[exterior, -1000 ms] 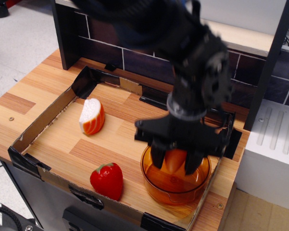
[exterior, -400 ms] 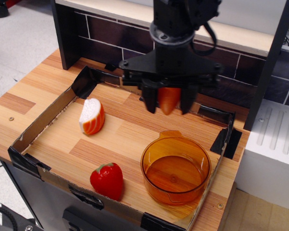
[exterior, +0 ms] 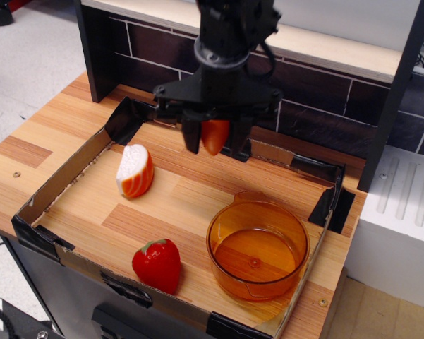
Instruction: Take carrot out of pot
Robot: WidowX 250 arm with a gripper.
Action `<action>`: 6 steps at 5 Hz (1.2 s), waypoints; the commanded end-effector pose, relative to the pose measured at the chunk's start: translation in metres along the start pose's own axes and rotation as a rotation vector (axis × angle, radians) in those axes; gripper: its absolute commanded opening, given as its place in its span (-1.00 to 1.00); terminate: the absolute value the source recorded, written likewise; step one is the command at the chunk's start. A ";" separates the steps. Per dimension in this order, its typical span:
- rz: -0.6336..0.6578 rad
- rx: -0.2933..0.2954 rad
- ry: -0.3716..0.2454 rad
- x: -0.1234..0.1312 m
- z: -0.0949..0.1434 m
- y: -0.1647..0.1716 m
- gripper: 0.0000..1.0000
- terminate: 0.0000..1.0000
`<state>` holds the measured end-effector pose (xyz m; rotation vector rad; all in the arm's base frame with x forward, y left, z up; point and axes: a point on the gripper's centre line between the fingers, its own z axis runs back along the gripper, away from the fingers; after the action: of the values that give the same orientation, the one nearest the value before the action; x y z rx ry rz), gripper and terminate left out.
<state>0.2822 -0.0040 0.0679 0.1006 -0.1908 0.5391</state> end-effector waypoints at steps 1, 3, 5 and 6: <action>0.028 0.049 0.002 0.012 -0.027 0.003 -1.00 -1.00; 0.039 0.103 0.025 0.010 -0.051 0.001 -1.00 -1.00; 0.051 0.135 0.051 0.010 -0.058 0.000 1.00 -1.00; 0.056 0.130 0.044 0.011 -0.054 0.001 1.00 -1.00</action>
<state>0.2962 0.0079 0.0040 0.2273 -0.0740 0.5966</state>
